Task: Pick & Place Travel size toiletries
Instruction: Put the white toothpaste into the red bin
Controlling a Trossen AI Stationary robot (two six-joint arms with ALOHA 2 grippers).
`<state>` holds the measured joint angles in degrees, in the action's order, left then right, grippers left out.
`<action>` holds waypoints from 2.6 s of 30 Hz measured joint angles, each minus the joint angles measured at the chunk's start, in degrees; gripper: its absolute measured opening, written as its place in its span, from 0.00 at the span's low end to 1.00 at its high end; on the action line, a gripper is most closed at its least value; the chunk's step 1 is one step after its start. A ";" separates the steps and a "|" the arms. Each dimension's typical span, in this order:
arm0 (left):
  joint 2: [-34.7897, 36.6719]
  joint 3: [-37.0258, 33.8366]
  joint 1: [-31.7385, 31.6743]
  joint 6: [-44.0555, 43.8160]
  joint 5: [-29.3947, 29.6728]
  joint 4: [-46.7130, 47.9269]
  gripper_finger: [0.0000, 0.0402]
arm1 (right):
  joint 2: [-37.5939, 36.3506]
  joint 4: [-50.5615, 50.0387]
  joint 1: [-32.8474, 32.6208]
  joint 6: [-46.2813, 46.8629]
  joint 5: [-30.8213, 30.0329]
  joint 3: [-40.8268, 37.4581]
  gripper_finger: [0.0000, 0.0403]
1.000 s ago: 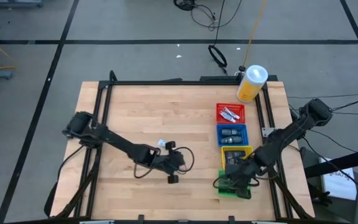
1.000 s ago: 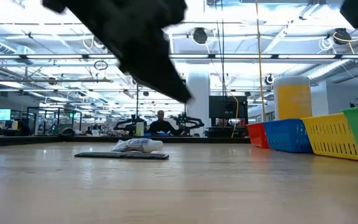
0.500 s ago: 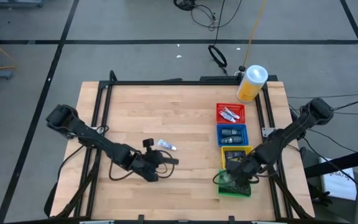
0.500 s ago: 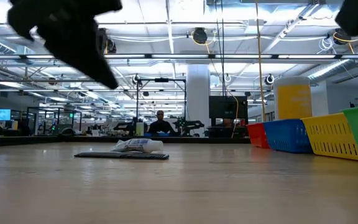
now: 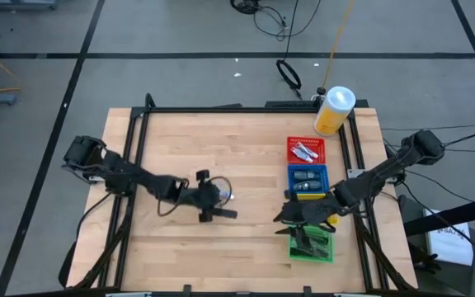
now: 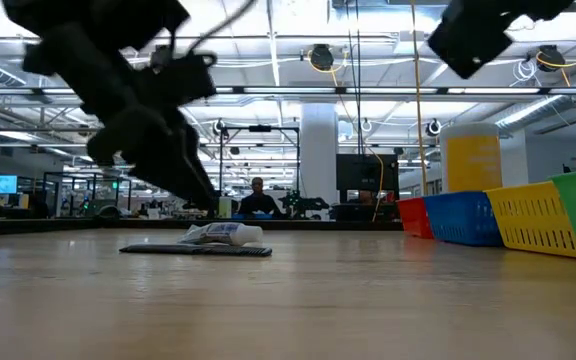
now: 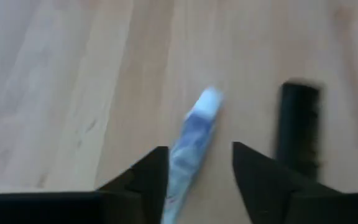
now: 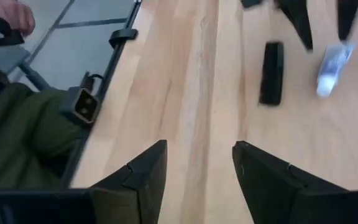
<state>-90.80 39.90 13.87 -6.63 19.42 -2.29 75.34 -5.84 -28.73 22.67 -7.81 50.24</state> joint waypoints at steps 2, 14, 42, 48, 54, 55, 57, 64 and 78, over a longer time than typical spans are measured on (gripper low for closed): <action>-0.44 0.00 -3.18 2.31 -3.17 1.94 0.51 | 1.61 2.13 0.97 -2.69 -0.03 0.00 0.43; -5.24 0.14 -11.30 14.21 -16.33 1.34 0.44 | 10.06 7.53 3.39 -7.33 0.31 -0.02 0.46; -5.69 0.07 -7.93 7.61 -20.92 -18.86 0.08 | 26.80 33.44 18.54 -23.77 -2.53 0.00 0.54; -5.67 0.07 -7.93 8.72 -20.26 -18.96 0.08 | 27.01 33.82 18.99 -23.47 -2.59 0.00 0.17; -5.60 0.22 -8.26 10.83 -19.03 -19.24 0.26 | 21.45 22.78 19.27 -21.76 -5.06 0.06 0.13; -5.58 0.20 -8.49 10.64 -19.14 -18.82 0.32 | 19.34 17.88 19.39 -20.89 -7.45 0.01 0.13; -5.63 0.09 -8.76 10.05 -19.21 -18.20 0.44 | 13.99 8.26 20.30 -19.24 -12.66 -0.04 0.14; -5.63 0.09 -8.43 5.84 -19.30 -18.01 0.75 | -6.26 -27.08 28.14 -9.17 -20.51 -0.05 0.15; -3.72 0.09 -3.23 -1.62 -19.34 -18.38 0.74 | -21.62 -14.62 52.15 -12.03 -0.98 -20.06 0.16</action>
<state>-94.51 39.99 10.63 -8.26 0.08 -20.66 53.71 -20.46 23.42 10.63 -8.79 30.18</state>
